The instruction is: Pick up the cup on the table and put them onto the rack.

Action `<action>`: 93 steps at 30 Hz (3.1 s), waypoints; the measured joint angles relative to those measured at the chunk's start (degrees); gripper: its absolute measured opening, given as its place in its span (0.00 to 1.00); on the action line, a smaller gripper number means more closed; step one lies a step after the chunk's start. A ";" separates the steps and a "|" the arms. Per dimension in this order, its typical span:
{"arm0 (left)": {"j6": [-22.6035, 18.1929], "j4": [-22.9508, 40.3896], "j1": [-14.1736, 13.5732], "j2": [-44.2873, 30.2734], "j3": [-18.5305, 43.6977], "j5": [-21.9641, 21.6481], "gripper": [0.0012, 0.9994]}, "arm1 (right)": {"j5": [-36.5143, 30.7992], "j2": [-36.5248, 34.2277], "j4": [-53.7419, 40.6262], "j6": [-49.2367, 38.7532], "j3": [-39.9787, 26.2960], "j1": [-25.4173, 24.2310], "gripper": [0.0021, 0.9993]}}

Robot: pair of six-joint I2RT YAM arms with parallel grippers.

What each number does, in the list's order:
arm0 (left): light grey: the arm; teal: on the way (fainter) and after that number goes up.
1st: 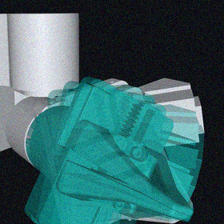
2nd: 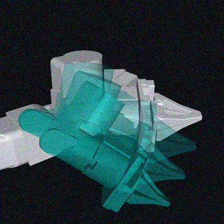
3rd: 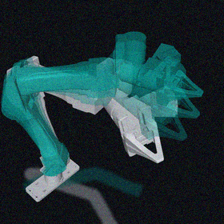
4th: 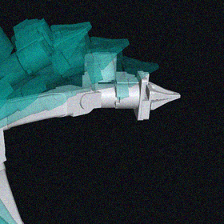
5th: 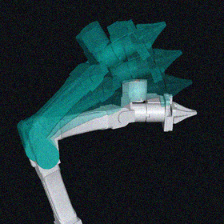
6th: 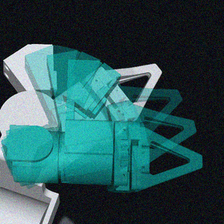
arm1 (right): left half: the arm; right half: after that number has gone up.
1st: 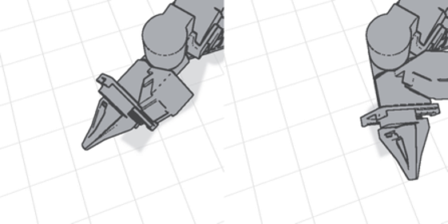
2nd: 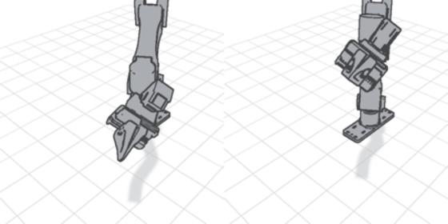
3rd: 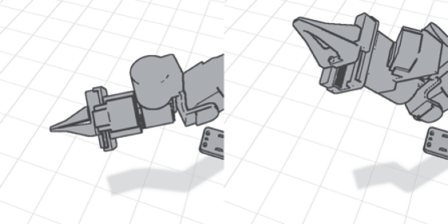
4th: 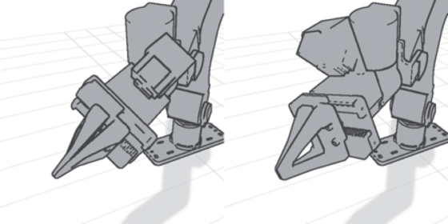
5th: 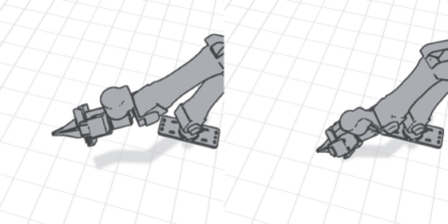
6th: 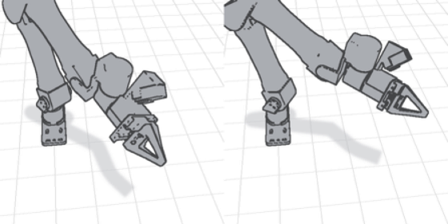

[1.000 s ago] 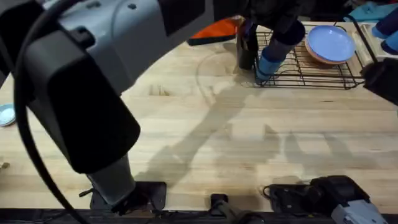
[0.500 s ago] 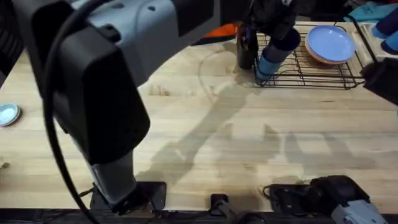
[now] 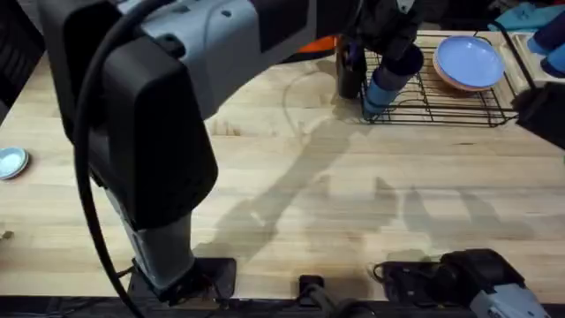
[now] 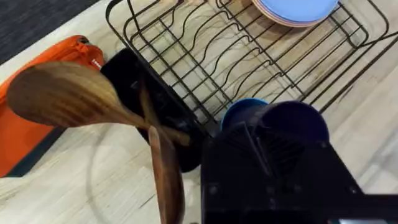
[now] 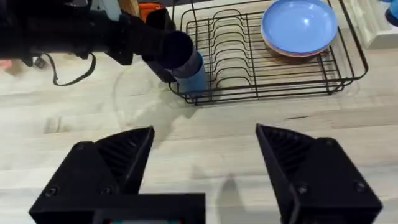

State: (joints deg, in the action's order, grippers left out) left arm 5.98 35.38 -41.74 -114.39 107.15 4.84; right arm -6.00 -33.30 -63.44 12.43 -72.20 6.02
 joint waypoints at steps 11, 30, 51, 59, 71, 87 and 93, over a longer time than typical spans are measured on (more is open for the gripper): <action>-0.02 0.64 0.20 -1.55 0.00 -0.09 0.04 | 0.00 0.00 -0.02 0.00 0.00 0.00 1.00; -0.02 0.85 0.20 -3.84 0.00 -0.12 0.12 | 0.00 0.00 0.00 0.00 0.00 0.00 1.00; -0.02 0.84 0.20 -3.84 0.00 -0.11 0.29 | 0.00 0.00 0.00 0.00 0.00 0.00 1.00; -0.01 0.85 0.20 -3.84 0.00 -0.11 0.31 | 0.00 0.00 0.00 0.00 0.00 0.00 1.00; -0.02 0.85 0.20 -3.84 0.00 -0.11 0.40 | 0.00 0.00 0.00 0.00 0.00 0.00 1.00; -0.04 0.85 0.20 -3.82 0.00 -0.11 0.53 | 0.00 0.00 0.00 0.00 0.00 0.00 1.00; -0.04 0.85 0.20 -3.84 0.00 -0.11 0.53 | -0.01 0.00 0.00 0.00 0.00 0.00 1.00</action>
State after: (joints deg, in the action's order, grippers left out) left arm 5.94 36.22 -41.54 -118.24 107.15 4.73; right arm -6.01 -33.30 -63.44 12.43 -72.20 6.02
